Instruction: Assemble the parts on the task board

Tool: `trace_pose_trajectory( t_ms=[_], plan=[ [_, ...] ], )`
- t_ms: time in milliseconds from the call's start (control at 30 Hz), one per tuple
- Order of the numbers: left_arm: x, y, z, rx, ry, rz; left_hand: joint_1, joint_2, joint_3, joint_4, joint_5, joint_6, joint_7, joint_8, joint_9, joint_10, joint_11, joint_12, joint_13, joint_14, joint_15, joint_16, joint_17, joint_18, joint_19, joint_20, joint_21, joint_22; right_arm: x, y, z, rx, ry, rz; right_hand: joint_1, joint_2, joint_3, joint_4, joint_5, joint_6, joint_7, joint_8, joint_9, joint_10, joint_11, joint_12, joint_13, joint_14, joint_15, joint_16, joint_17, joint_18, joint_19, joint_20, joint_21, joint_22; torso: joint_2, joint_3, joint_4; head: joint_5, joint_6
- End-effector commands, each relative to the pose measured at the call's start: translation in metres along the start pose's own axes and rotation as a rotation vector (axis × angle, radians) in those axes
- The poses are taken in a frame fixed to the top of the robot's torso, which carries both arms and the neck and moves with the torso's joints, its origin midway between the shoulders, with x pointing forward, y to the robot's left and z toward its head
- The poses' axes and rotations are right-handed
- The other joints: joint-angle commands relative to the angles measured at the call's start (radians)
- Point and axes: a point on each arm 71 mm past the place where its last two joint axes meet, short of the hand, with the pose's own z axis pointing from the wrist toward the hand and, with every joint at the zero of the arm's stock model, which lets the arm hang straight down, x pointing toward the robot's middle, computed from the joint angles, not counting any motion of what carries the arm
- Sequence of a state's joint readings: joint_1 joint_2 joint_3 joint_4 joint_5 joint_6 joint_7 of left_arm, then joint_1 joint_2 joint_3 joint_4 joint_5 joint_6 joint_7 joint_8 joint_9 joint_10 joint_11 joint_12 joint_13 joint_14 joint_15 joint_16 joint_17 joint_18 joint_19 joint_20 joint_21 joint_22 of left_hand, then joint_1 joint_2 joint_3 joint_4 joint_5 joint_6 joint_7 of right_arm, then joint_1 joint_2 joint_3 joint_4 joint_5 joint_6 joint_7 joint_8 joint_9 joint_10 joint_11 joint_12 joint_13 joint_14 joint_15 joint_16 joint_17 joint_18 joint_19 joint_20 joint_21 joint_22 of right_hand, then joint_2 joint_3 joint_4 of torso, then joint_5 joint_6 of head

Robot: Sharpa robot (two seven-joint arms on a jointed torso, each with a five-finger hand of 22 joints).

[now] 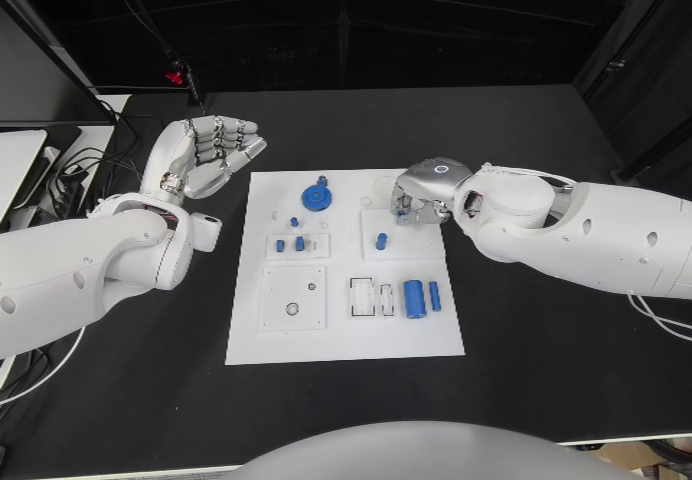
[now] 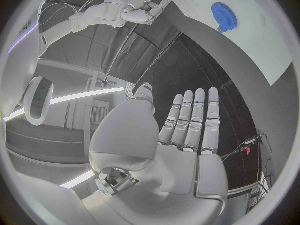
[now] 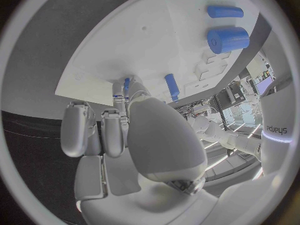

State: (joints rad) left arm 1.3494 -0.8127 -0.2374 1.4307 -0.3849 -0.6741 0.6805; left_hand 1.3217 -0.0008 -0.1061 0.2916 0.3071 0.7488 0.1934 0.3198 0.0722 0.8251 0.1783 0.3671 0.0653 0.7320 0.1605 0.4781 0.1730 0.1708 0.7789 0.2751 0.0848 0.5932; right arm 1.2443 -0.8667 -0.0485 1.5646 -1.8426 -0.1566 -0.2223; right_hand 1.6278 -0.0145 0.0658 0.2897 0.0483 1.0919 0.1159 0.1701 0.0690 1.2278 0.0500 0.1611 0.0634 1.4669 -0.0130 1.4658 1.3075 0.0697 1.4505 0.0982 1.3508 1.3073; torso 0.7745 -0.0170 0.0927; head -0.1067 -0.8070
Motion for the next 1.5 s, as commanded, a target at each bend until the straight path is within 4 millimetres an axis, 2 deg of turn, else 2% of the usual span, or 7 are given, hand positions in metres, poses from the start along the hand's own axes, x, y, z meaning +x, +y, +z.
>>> trace_pose_trajectory(
  t_ms=[33,500,1300,1400,1500],
  plan=[
    [0.0004,-0.0061,0.0006,0.076,0.005,-0.011,0.004,0.007,-0.005,0.000,0.006,-0.005,0.027,0.004,-0.001,-0.006,-0.001,0.007,0.001,0.007,-0.002,0.004,-0.001,0.011,0.004,0.001,-0.002,-0.001,0.0029,0.0009,-0.0003,0.010,0.018,-0.035,0.009,0.000,0.010,0.000,-0.001,0.016,-0.001,-0.002,0.003,0.010,0.001,-0.007,-0.003,0.059,-0.007,-0.004,0.004,-0.008,0.002,-0.009,0.000,0.122,0.000,0.0001,0.0005,-0.002,0.000],
    [0.0005,-0.0056,0.0008,0.071,0.008,-0.013,0.007,0.012,-0.006,0.000,0.008,-0.005,0.027,0.007,-0.001,-0.005,-0.001,0.010,0.001,0.008,-0.003,0.006,-0.003,0.011,0.005,0.000,-0.003,-0.003,0.0026,0.0020,-0.0006,0.022,0.015,-0.054,0.027,-0.008,0.034,-0.001,-0.001,0.052,-0.008,0.003,0.007,0.047,-0.004,-0.029,-0.003,0.059,-0.012,-0.005,0.001,-0.009,0.004,-0.014,0.002,0.124,0.000,-0.0001,-0.0003,-0.003,-0.003],
    [0.0008,-0.0048,0.0012,0.065,0.010,-0.013,0.010,0.015,-0.007,0.000,0.010,-0.005,0.026,0.009,-0.001,-0.005,-0.002,0.013,0.001,0.009,-0.003,0.008,-0.005,0.011,0.006,0.000,-0.004,-0.005,0.0006,0.0025,-0.0010,0.023,-0.018,-0.047,0.033,-0.021,0.048,0.000,-0.001,0.067,-0.009,0.001,0.008,0.056,-0.003,-0.053,-0.003,0.059,-0.012,-0.006,0.001,-0.010,0.007,-0.016,0.005,0.126,0.000,-0.0004,0.0007,-0.008,-0.005],
    [0.0006,-0.0046,0.0012,0.064,0.009,-0.013,0.010,0.015,-0.007,0.000,0.010,-0.005,0.026,0.009,-0.001,-0.005,-0.002,0.013,0.001,0.009,-0.003,0.008,-0.005,0.011,0.006,0.000,-0.004,-0.005,0.0003,0.0021,-0.0011,0.023,-0.023,-0.045,0.024,-0.030,0.046,0.002,-0.002,0.059,-0.004,-0.007,0.005,0.053,0.000,-0.061,-0.004,0.058,-0.010,-0.008,-0.004,-0.010,0.007,-0.015,0.004,0.126,-0.001,-0.0001,-0.0001,-0.008,-0.006],
    [0.0005,-0.0044,0.0013,0.062,0.010,-0.013,0.010,0.015,-0.007,0.000,0.010,-0.005,0.026,0.009,-0.001,-0.005,-0.002,0.013,0.001,0.009,-0.003,0.008,-0.005,0.011,0.006,0.000,-0.004,-0.005,0.0002,0.0012,-0.0013,0.025,-0.027,-0.041,0.004,-0.042,0.042,0.004,-0.003,0.031,0.008,-0.026,-0.001,0.037,0.010,-0.079,-0.005,0.056,-0.003,-0.012,-0.013,-0.011,0.007,-0.012,0.003,0.125,0.000,-0.0004,0.0009,-0.008,-0.005]
  ],
)
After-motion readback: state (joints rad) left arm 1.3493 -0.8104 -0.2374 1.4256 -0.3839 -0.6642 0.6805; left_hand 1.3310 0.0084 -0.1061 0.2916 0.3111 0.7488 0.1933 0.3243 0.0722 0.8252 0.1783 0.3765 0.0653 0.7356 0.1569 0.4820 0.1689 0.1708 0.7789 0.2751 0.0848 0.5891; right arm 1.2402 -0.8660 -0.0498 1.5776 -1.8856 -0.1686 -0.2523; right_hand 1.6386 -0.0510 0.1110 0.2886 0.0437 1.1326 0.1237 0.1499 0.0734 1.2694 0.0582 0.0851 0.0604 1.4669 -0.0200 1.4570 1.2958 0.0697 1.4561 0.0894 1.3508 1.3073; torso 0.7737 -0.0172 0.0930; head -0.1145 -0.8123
